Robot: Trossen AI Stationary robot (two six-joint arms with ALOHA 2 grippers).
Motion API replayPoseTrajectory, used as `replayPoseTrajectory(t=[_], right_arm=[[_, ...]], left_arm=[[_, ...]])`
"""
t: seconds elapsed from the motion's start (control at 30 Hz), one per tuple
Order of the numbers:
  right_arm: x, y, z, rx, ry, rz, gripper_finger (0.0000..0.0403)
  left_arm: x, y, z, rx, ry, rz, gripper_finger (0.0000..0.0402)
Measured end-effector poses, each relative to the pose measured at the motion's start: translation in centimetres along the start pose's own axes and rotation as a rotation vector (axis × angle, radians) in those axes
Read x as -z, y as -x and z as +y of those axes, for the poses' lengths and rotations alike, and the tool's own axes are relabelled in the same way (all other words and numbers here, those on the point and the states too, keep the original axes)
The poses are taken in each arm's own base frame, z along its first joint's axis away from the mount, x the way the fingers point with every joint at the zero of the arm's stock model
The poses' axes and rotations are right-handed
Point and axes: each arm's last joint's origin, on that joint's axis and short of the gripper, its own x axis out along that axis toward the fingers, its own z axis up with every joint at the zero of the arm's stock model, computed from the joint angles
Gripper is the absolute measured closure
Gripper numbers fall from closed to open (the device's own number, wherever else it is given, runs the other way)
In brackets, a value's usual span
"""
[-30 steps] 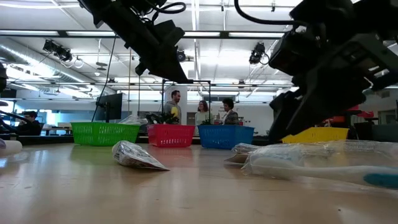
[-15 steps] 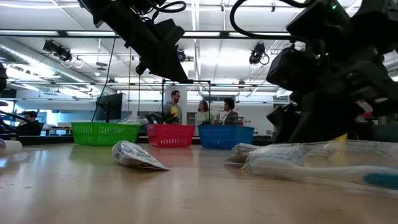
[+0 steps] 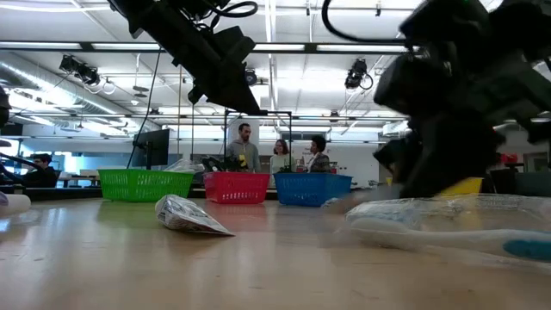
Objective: Pick & Place Travel size toiletries
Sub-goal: Put the right toothpaste into the yellow basket
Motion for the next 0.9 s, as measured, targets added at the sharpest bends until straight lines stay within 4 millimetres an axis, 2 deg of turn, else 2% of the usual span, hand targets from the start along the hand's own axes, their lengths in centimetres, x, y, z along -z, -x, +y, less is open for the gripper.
replayPoseTrajectory(t=[0.13, 0.2, 0.33, 0.47, 0.57, 0.67, 0.77, 0.9], right_arm=[[-1.6, 2.1, 0.2, 0.013, 0.018, -0.005, 0.0300], [-2.5, 3.8, 0.1, 0.025, 0.014, -0.005, 0.0303], [-4.4, 8.1, -0.3, 0.143, 0.039, -0.048, 0.0310], [-5.1, 12.9, -1.2, 0.374, 0.074, -0.087, 0.0303], [-4.4, 15.6, -2.9, 0.713, -0.035, -0.102, 0.0296], [-3.0, 17.2, -4.8, 0.981, -0.185, -0.092, 0.0299], [-1.3, 17.4, -6.8, 1.124, -0.352, -0.086, 0.0305], [0.7, 17.1, -9.2, 1.203, -0.496, -0.057, 0.0304]], left_arm=[[0.0, 0.0, 0.0, 0.000, -0.001, 0.001, 0.0301], [0.0, 0.0, 0.0, 0.000, -0.008, 0.000, 0.0301], [0.0, 0.0, 0.0, 0.000, -0.022, 0.001, 0.0301], [0.0, 0.0, 0.0, 0.000, -0.024, 0.001, 0.0301], [0.0, 0.0, 0.0, 0.000, -0.030, 0.001, 0.0301], [0.0, 0.0, 0.0, -0.001, -0.048, 0.001, 0.0301], [0.0, 0.0, 0.0, 0.000, -0.047, 0.000, 0.0301], [0.0, 0.0, 0.0, 0.000, -0.046, -0.002, 0.0301]])
